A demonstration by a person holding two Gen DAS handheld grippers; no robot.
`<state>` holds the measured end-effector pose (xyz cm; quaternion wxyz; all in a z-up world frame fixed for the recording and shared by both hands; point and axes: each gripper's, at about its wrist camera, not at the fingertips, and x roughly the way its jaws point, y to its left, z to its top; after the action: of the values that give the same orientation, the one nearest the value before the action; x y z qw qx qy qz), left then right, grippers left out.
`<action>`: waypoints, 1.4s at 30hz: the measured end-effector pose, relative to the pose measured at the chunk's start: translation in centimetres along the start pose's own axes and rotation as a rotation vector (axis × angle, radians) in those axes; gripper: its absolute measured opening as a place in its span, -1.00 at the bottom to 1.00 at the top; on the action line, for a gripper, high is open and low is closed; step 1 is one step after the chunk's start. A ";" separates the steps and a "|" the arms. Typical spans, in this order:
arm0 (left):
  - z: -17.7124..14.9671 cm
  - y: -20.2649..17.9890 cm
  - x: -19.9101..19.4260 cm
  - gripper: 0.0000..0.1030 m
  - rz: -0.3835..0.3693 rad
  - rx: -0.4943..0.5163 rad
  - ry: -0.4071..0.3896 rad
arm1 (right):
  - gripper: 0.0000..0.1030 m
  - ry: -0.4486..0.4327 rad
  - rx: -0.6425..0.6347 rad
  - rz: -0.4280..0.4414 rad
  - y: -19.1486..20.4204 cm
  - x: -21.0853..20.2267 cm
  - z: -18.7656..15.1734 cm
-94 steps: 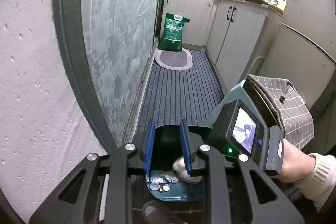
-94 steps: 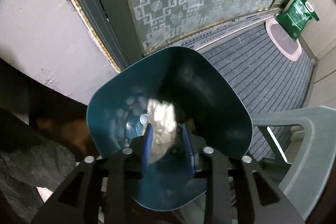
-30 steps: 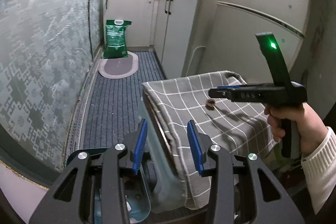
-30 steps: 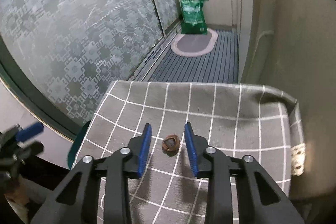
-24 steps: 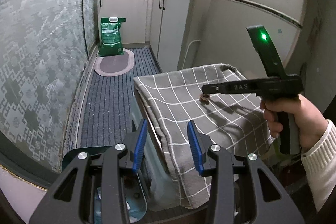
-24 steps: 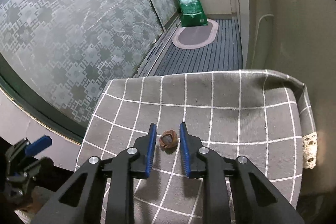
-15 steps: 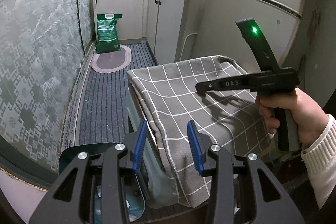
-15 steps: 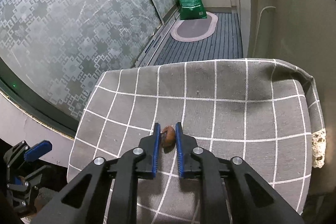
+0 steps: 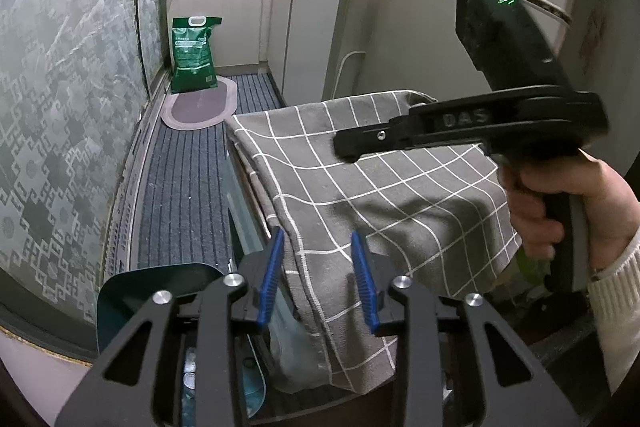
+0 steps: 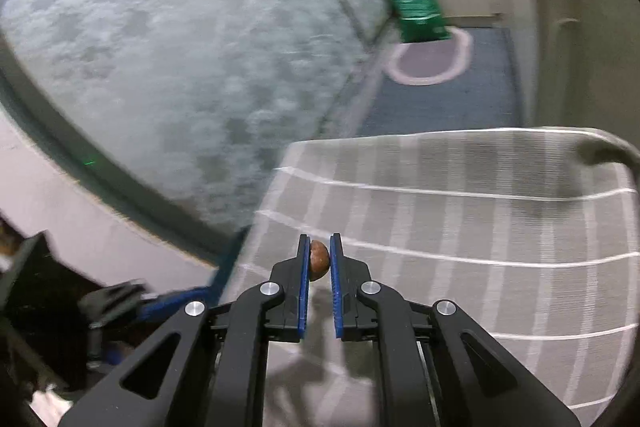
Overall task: Collect trash
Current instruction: 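Carry the walnut shell in the right tool over the teal bin, then open the right tool over the teal bin to drop the walnut shell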
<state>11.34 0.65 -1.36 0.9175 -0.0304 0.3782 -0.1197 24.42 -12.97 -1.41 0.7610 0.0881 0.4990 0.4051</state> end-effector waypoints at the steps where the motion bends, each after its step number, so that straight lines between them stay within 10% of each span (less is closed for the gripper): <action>1: 0.1 0.2 -0.1 -0.38 -0.001 -0.007 -0.003 | -0.82 0.006 -0.016 0.037 1.0 0.2 0.0; 42: -3.6 10.8 -4.5 -0.79 0.101 -0.208 -0.025 | -0.82 0.181 -0.183 0.205 13.4 10.6 -0.1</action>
<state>7.89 12.36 -2.39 0.9188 -0.1080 0.3783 -0.0330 19.14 3.26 -1.52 0.6725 0.0321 0.5149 0.5307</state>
